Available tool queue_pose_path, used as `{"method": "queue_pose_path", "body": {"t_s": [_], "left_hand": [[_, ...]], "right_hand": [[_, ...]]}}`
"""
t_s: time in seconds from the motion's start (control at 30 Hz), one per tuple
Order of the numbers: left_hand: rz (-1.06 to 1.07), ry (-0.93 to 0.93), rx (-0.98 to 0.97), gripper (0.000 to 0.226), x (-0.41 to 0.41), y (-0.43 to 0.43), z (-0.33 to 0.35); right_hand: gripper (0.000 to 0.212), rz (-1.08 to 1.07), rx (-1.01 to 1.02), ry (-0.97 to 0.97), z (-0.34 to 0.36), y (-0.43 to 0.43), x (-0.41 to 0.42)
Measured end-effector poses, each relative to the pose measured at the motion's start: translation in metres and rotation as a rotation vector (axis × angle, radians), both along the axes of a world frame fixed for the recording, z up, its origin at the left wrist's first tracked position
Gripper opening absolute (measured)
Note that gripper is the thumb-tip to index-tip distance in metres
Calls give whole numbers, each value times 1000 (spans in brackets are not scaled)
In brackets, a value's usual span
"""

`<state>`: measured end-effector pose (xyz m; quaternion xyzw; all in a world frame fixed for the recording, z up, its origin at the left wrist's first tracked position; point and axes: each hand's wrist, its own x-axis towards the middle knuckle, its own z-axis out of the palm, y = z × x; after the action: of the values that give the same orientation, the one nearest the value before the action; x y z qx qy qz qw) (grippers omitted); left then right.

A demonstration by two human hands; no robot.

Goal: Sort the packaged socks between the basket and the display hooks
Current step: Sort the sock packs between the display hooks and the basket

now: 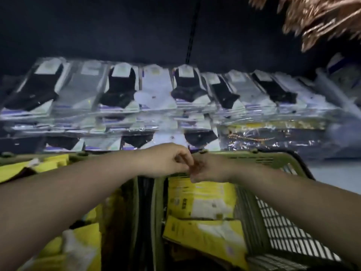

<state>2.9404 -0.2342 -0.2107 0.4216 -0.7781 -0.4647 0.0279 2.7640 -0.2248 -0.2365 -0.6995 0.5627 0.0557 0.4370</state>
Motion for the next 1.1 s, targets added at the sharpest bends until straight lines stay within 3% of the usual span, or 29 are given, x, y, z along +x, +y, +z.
{"method": "queue_pose_path", "body": {"t_s": [0.1,0.27,0.53,0.83,1.1], "left_hand": [[-71,-72,3,16,-8,12,-25],[-58,-157,-10,23,-3,16,-43],[-92,-251,-205,31,11,20,-61],[-403,-518,-550,33,11,31,-79],[-372,-509,-606,30,12,33,-85]], "right_hand": [[45,132,20,166,-50,15,-19],[81,358,-260,481,-117,31,-45],[107,325,-440,550,-175,55,-53],[111,298,-529,642,-182,60,-60],[104,286,-514,580,-180,58,-52]]}}
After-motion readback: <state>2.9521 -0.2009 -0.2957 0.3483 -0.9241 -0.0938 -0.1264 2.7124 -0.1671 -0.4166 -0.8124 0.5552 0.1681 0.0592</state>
